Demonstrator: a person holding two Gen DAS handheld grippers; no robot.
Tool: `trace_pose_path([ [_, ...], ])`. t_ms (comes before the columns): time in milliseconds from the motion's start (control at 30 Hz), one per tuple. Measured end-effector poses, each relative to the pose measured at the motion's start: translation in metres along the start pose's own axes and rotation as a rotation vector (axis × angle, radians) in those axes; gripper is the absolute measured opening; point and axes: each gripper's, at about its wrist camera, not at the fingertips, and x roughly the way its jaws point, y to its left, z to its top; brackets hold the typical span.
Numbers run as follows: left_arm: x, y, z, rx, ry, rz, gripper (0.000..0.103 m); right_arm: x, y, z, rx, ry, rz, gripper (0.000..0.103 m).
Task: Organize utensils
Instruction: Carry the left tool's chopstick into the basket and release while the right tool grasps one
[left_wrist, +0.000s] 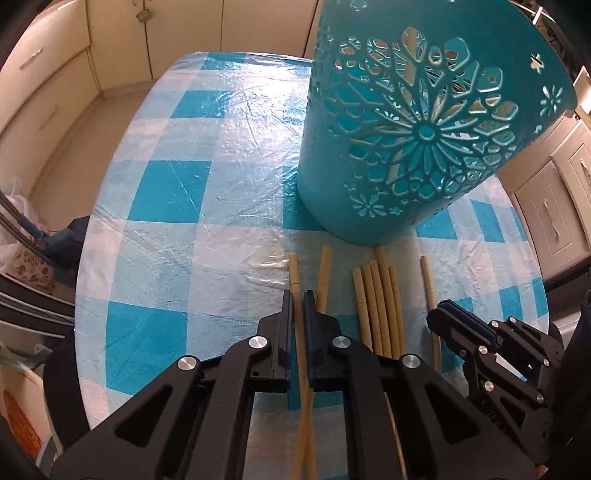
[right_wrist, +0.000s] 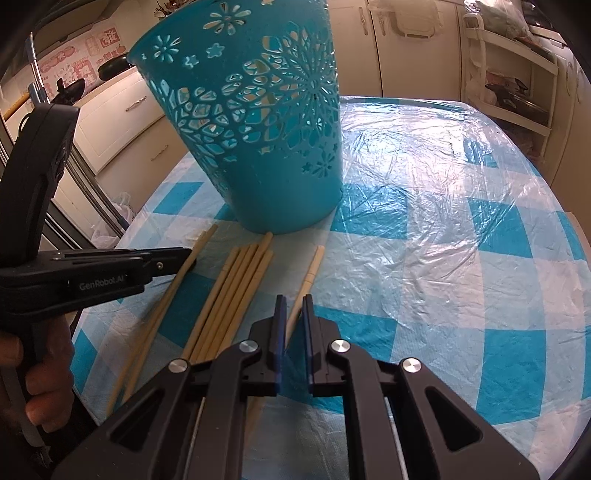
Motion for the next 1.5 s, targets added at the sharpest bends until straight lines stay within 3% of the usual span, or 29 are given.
trace_pose_path([
  [100,0.002,0.004,0.003,-0.020,0.004,-0.003,0.005,0.001,0.002,0.001,-0.011,0.003,-0.011,0.009],
  [200,-0.007,0.011,-0.001,-0.062,-0.042,0.001,0.005,0.001,0.003,0.000,-0.012,0.009,-0.014,0.009],
  [367,-0.055,0.017,-0.008,-0.089,-0.255,-0.054,0.005,0.001,0.005,0.000,-0.011,0.010,-0.019,0.010],
  [500,-0.085,0.010,-0.015,-0.055,-0.416,0.017,0.005,0.001,0.010,-0.002,-0.021,0.006,-0.016,0.018],
  [633,-0.102,0.001,-0.016,-0.027,-0.504,0.072,0.005,0.000,0.013,-0.004,-0.028,0.004,-0.018,0.020],
  [1233,-0.151,-0.006,-0.001,-0.018,-0.689,0.059,0.005,0.001,0.018,-0.004,-0.061,0.007,-0.040,0.020],
  [1367,-0.170,-0.006,0.000,-0.030,-0.741,0.036,0.005,0.002,0.019,-0.003,-0.064,0.016,-0.059,0.011],
  [1500,-0.196,-0.008,0.006,-0.038,-0.819,0.016,0.005,-0.002,0.010,0.000,-0.049,0.003,-0.076,0.010],
])
